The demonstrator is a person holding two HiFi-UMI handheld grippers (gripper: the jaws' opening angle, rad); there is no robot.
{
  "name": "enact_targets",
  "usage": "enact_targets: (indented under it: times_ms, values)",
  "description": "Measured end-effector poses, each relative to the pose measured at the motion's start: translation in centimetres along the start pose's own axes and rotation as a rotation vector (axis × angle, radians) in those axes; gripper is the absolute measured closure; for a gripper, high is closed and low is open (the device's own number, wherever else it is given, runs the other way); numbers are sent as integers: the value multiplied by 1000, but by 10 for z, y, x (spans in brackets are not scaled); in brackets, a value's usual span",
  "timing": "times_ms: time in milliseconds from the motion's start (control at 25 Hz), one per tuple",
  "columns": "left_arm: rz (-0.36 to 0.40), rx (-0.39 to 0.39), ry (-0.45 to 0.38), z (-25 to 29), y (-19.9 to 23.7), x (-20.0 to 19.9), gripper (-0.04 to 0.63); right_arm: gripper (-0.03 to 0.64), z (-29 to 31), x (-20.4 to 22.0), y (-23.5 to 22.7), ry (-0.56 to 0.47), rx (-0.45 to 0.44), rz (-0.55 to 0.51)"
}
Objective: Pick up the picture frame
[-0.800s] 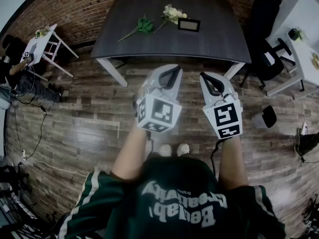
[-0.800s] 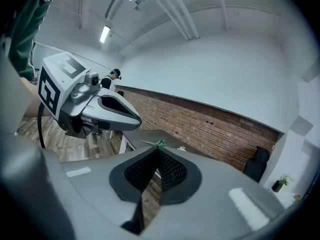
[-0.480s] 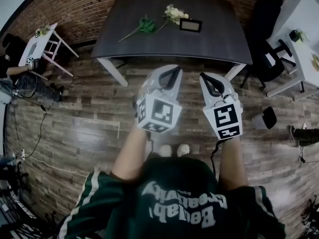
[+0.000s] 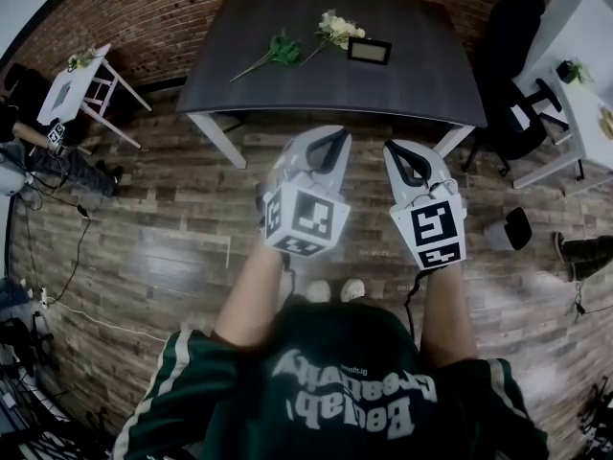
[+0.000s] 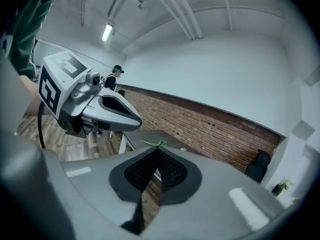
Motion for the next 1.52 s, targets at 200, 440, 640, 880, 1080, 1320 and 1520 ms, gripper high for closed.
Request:
enact_targets:
  times_ms: [200,440,640,880,1080,1320,1520]
  values:
    - [-2,4,3,-1,4,3,594,611,4,-2,3,1,2,-2]
    - [-6,4,1,-7,8,6,594,612,5,-7,9,3,8,-9]
    - [-6,5,1,-14,13,13,594,611,8,-9,17,7,11,-16]
    - [-2,9,8,-25,19,23,594,611,11,-12,33,12,11,-13]
    - [0,13,10,-37,24,30,594,611,13,-15,45,18,14,-25]
    - [-5,19,4,-48,23,37,594,611,11,-19,54,21,26,-31]
    - [-5,33,-3,-43,21,38,594,611,12,-15,54,26,34,-30]
Point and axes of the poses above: the fingertips, and each gripper's own axes: z forward along the fingers, y to its left, x out of its underside, the point moved 5 cm from there along -z, backward along the fingers, and after that the axes turned 14 degrees about x, right-handed, at the moved point
